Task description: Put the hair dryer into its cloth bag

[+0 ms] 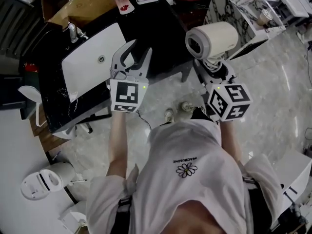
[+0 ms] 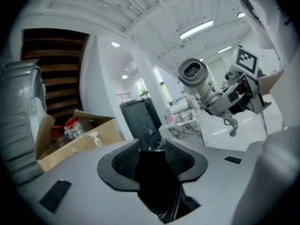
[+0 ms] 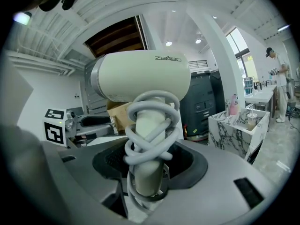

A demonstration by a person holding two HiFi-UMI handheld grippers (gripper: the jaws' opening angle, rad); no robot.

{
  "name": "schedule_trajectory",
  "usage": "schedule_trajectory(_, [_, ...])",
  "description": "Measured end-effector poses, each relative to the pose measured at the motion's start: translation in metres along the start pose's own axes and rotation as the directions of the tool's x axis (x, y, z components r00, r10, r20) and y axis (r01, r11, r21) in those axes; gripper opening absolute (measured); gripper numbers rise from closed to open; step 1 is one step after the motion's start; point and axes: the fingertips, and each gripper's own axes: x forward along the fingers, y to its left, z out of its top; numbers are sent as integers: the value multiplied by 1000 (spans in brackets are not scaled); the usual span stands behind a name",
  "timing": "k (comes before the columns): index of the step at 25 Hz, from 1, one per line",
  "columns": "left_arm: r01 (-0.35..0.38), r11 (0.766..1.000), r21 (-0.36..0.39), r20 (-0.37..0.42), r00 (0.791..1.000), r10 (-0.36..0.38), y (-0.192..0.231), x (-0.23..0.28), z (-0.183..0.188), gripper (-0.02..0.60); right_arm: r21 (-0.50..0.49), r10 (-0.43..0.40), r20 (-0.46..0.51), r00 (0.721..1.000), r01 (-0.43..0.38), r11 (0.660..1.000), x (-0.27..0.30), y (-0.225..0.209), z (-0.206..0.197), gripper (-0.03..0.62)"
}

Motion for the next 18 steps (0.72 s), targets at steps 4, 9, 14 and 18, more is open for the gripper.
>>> schedule_trajectory(4, [255, 952, 171, -228, 950, -213, -32, 10, -50, 190, 13, 4, -11, 1000, -4, 1000, -4, 5, -8, 209])
schedule_trajectory(9, [469, 864, 181, -402, 837, -370, -68, 10, -104, 178, 45, -6, -22, 1000, 7, 999, -10, 10, -23, 209])
schedule_trajectory(14, [608, 770, 193, -560, 713, -422, -91, 11, -148, 169, 63, -35, -31, 999, 37, 997, -18, 9, -32, 209])
schedule_trajectory(18, [635, 760, 137, -604, 662, -444, -97, 14, -163, 96, 68, -51, -28, 998, 53, 996, -23, 8, -36, 209])
